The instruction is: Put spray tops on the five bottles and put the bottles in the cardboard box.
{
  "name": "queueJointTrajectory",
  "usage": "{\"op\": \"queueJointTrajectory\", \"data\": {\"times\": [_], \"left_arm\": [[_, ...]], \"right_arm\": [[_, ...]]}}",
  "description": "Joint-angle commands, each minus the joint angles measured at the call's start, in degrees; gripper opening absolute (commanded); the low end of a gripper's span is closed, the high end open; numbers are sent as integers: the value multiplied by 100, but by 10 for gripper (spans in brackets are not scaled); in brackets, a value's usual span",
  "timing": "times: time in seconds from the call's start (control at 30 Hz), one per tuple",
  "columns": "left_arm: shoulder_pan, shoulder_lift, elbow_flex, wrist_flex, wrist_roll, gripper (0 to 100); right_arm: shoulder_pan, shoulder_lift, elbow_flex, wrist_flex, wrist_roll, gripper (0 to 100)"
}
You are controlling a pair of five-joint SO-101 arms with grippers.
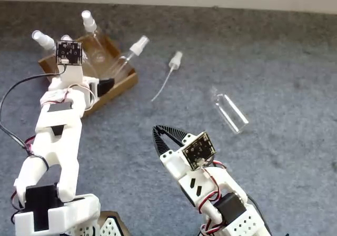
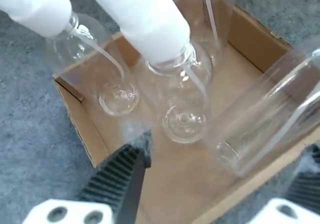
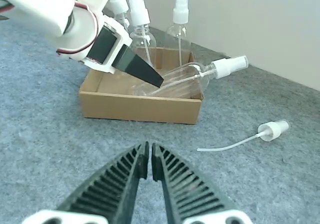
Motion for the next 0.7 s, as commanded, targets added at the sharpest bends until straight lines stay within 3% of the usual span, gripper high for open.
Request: {"op": "queueJointTrajectory", "data": {"times": [0.0, 0.37, 0.67], "left_arm": [[101, -295, -207, 220, -70, 400], [119, -303, -171, 264, -70, 400], [127, -1288, -163, 1319, -70, 400]], "right_arm": [[66, -48, 743, 31, 53, 15], [66, -48, 743, 31, 53, 15], [75, -66, 734, 31, 53, 15]]}}
